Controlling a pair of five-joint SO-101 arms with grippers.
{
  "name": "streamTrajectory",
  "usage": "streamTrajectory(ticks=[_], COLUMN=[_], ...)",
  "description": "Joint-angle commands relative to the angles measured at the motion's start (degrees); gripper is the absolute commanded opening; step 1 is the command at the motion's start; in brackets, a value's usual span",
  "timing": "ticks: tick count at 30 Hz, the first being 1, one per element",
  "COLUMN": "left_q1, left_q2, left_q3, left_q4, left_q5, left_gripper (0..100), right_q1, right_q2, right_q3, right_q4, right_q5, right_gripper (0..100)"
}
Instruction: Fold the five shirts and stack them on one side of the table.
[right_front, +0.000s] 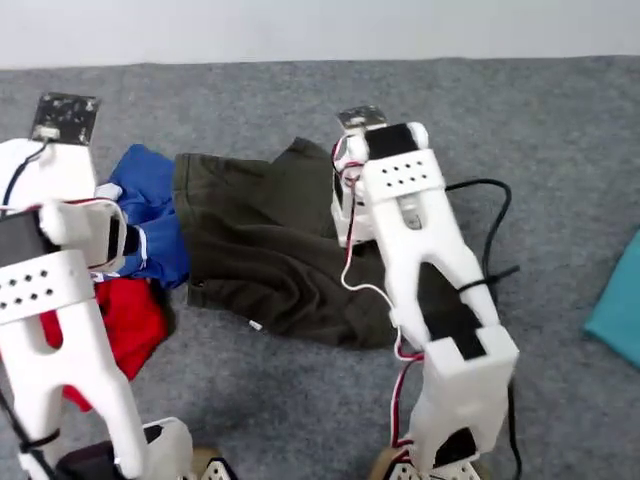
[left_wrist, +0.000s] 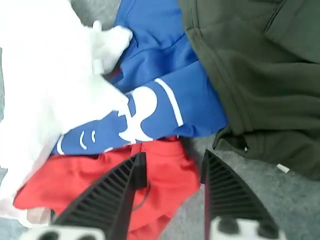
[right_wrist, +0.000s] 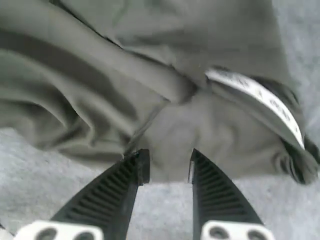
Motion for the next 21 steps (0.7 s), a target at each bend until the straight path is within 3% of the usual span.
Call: streamTrajectory(ticks=[1,9,21], left_q1=[-0.7,-0.7,-0.53], left_q2=[-3.08,-7.47,-14.77], left_q3=[1.36,5.05,15.52], left_q4=[-1.14,-1.41,-7.91], left_q5=[-0.62,-0.7,-0.7], left_gripper=[18,18,18], right_q1=[-0.31,0.75,4.35], right_q2=[1.8,6.81,11.3], right_q3=[-6.51,-8.26,-8.44], right_q4=[2.07,2.07,2.07], right_q5=[-0.79,-0.88,-0.88], right_gripper=[14.8,14.9,15.1])
